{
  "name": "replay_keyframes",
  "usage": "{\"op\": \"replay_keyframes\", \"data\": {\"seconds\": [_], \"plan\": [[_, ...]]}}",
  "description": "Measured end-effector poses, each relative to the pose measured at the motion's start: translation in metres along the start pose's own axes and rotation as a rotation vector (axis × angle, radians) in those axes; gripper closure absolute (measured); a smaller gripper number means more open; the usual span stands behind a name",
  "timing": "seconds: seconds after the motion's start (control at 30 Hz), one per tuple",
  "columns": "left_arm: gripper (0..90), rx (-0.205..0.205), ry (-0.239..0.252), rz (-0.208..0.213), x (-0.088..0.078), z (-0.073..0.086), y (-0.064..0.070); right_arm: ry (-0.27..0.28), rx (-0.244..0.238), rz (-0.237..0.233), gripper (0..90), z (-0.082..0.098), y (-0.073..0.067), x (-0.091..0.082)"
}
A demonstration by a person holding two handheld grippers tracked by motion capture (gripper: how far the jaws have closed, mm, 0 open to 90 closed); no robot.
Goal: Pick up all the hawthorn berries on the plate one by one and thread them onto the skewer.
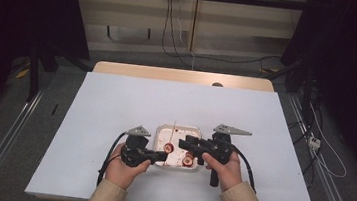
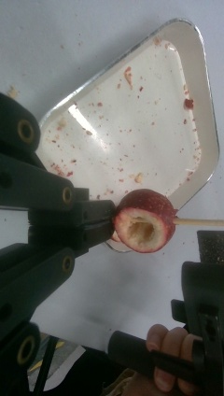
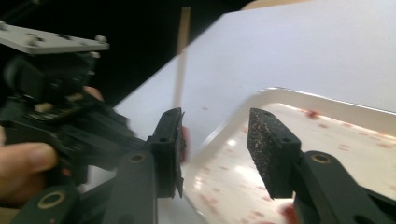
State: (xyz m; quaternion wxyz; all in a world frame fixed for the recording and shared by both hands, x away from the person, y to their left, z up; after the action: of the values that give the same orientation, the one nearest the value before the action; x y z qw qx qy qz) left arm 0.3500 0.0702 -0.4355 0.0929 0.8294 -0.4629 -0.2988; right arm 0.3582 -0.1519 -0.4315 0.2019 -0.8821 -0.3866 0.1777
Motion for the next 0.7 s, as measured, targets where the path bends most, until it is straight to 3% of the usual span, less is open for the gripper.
{"op": "replay_keyframes", "data": {"seconds": [0.23, 0.47, 0.7], "plan": [[90.0, 0.007, -0.014, -0.005, 0.000, 0.001, 0.000, -0.077, -0.103, 0.101, 55.5, 0.008, 0.021, -0.009], [90.0, 0.006, -0.024, -0.008, -0.001, 0.003, -0.002, -0.161, -0.181, 0.109, 59.4, 0.017, 0.023, -0.005], [90.0, 0.007, -0.040, -0.005, 0.001, 0.005, -0.002, -0.221, -0.178, 0.108, 61.7, 0.023, 0.027, 0.000]]}}
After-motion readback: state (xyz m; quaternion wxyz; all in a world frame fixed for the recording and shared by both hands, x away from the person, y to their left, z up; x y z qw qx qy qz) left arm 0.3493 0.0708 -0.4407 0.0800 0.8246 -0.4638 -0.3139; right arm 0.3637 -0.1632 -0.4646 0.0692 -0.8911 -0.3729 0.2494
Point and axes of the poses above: each handheld gripper's, and its own axes: x roughly forward along the jaws, z roughly out of its underside, y roughly to its right, the point moved 3 cm from there along x, roughly forward along the jaws, and after that the axes turned 13 degrees about y, right-handed, at the moved point
